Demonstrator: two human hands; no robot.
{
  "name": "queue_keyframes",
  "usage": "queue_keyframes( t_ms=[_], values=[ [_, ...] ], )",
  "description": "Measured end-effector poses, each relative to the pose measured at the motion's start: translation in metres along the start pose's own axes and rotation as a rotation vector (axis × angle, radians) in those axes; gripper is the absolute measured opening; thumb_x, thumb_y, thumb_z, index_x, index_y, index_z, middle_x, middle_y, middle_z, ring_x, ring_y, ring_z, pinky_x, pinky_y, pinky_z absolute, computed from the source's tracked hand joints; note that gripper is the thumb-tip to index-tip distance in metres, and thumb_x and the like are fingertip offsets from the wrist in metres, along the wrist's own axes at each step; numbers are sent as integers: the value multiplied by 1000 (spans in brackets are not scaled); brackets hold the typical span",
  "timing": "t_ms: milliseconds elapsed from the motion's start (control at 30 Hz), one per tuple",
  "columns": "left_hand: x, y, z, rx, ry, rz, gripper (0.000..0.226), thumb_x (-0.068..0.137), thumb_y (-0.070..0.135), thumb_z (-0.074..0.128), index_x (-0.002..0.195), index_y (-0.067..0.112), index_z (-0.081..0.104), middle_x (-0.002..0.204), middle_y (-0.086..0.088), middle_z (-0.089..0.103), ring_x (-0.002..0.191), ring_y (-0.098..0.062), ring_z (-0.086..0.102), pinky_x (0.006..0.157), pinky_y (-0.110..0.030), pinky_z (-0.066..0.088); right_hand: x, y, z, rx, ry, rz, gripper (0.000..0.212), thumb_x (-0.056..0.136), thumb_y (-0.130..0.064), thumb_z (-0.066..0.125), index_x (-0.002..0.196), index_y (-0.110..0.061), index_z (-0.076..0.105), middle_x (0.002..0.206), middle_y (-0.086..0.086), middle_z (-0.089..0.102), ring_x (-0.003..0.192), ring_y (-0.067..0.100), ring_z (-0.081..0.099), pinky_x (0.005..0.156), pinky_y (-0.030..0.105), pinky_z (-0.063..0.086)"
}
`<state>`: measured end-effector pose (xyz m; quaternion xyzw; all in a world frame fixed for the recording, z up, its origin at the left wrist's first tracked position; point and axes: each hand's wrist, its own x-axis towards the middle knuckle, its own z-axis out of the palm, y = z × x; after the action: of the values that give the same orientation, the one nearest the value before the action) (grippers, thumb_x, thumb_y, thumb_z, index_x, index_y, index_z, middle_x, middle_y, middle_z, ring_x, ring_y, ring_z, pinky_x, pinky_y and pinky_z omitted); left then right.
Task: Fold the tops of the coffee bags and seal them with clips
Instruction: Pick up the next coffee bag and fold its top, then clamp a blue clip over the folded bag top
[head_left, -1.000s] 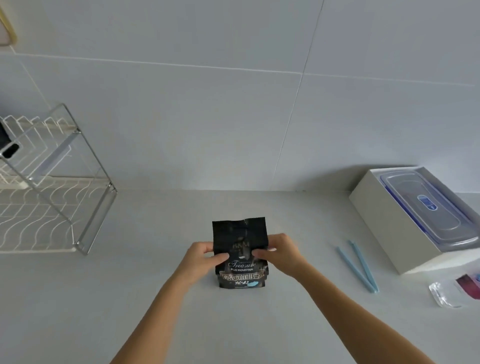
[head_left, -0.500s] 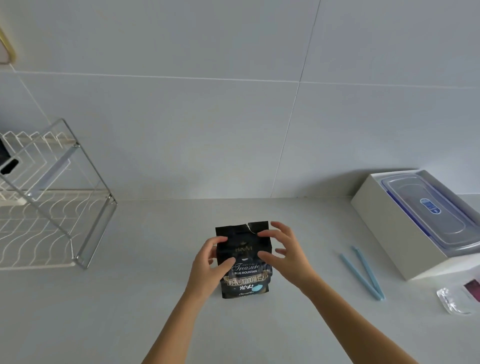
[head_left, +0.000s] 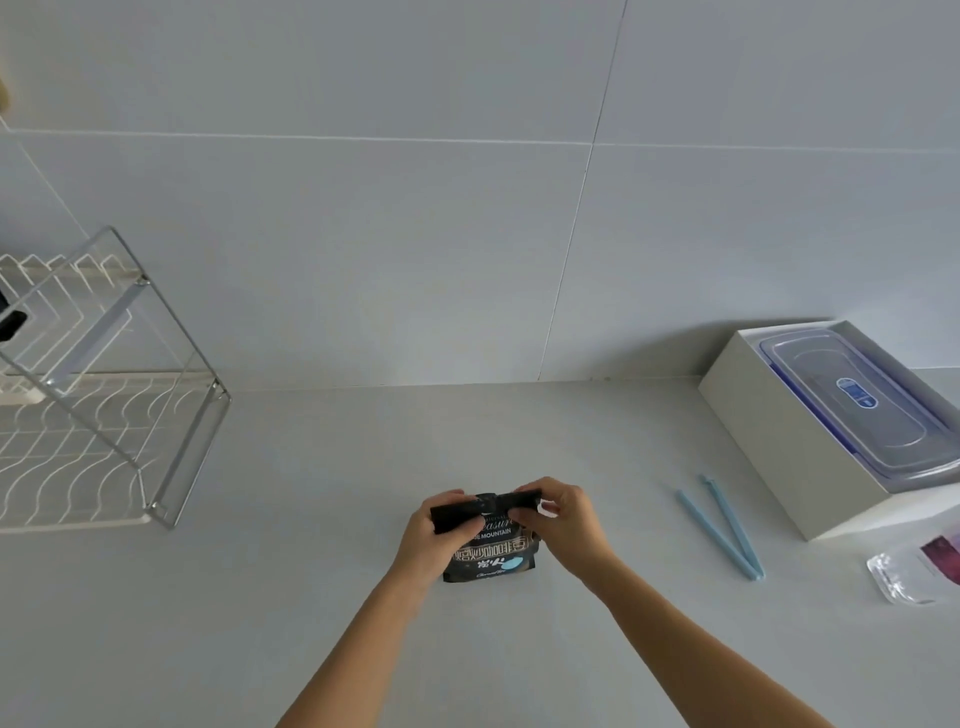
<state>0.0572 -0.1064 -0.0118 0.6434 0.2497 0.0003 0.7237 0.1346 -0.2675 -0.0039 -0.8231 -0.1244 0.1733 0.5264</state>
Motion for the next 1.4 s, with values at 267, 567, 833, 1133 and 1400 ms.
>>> queue_keyframes(
  t_ms=[267, 567, 833, 1133, 1400],
  values=[
    [8, -7, 0, 37, 29, -41, 34, 77, 15, 74, 108, 7, 63, 104, -13, 71, 90, -20, 68, 67, -22, 52, 2, 3, -6, 130, -85, 74, 18, 84, -3, 63, 95, -14, 72, 99, 4, 72, 81, 5, 69, 67, 15, 53],
    [16, -14, -4, 15, -8, -48, 35, 77, 18, 74, 109, 5, 62, 106, -13, 70, 96, -23, 67, 70, -25, 51, -10, 72, -99, -194, 268, 250, 42, 87, -12, 62, 128, -17, 53, 133, 6, 50, 120, 24, 49, 99, 38, 41],
    [21, -13, -9, 87, -52, -33, 33, 77, 22, 74, 105, 8, 61, 98, -7, 70, 90, -20, 66, 67, -19, 51, -31, 153, -166, -512, 287, 620, 54, 88, -24, 61, 138, -17, 41, 142, 20, 36, 126, 41, 34, 109, 41, 27],
    [13, -15, -7, 133, -163, -60, 33, 77, 19, 74, 105, 7, 59, 100, -9, 66, 94, -20, 63, 73, -24, 49, -49, 143, -133, -554, 282, 322, 11, 79, -8, 71, 89, -12, 69, 100, 11, 61, 99, 31, 53, 75, 33, 42],
    [-6, -24, 3, 128, -255, -94, 33, 77, 18, 74, 105, 8, 60, 98, -6, 65, 91, -16, 62, 74, -23, 51, -36, 50, -115, 74, -23, 217, 3, 85, -2, 64, 85, -4, 66, 70, 2, 54, 66, 14, 49, 65, 20, 47]
  ],
)
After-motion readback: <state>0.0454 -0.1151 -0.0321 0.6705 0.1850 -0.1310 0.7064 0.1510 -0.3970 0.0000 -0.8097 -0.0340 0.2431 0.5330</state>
